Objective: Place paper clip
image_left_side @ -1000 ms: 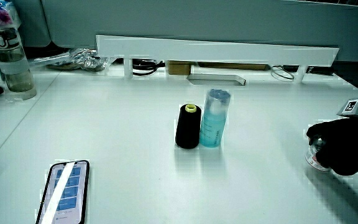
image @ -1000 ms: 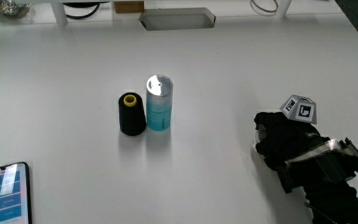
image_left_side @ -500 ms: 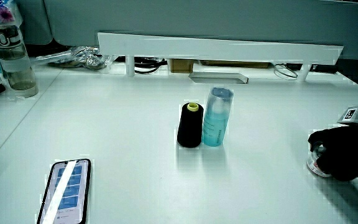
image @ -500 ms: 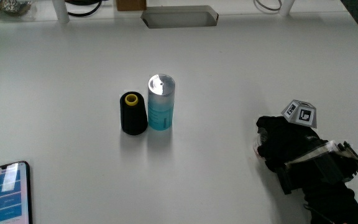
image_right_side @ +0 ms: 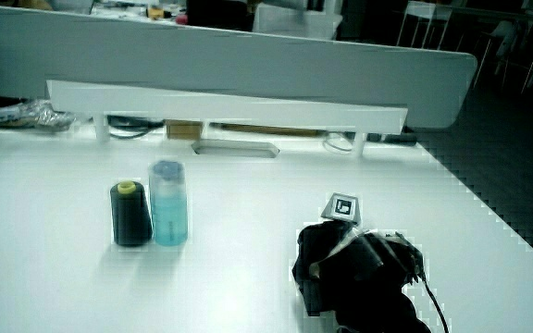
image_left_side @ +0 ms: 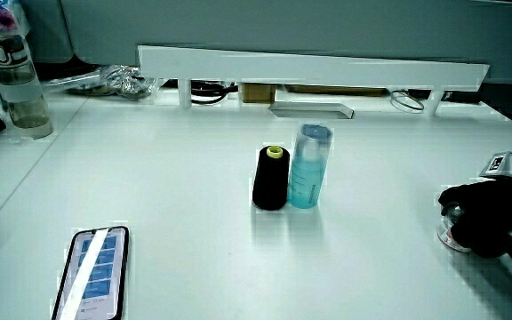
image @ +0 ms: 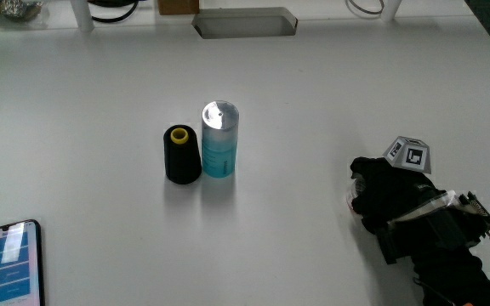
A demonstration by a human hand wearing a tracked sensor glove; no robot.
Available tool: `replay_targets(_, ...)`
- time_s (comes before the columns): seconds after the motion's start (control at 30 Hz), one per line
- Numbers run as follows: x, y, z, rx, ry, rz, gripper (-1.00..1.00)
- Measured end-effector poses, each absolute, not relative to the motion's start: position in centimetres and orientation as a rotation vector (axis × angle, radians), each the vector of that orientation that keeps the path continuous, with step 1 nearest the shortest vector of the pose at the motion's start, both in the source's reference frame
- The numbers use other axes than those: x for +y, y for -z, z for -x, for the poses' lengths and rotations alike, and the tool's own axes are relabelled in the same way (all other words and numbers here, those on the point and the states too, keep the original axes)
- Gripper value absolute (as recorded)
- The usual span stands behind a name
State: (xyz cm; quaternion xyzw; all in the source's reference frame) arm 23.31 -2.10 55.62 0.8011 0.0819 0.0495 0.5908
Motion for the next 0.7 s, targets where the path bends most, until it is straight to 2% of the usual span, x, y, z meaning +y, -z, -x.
replay_targets(0.23,-1.1,-55.4,-23.8,0.173,-0.128,-1.818,-1.00)
replay_targets(0.37,-0.6,-53.7,-23.8,0.141,-0.111,-1.850,-1.00)
replay_targets(0.43,-0.3,-52.2,-24.0,0.126,-0.176,-1.905,-1.00)
replay_targets(0.53,0.8,-50.0,-24.7,0.121,-0.269,-2.086,-1.00)
replay_targets(0.7,1.6,-48.9,-25.3,0.119,-0.299,-2.165,-1.00)
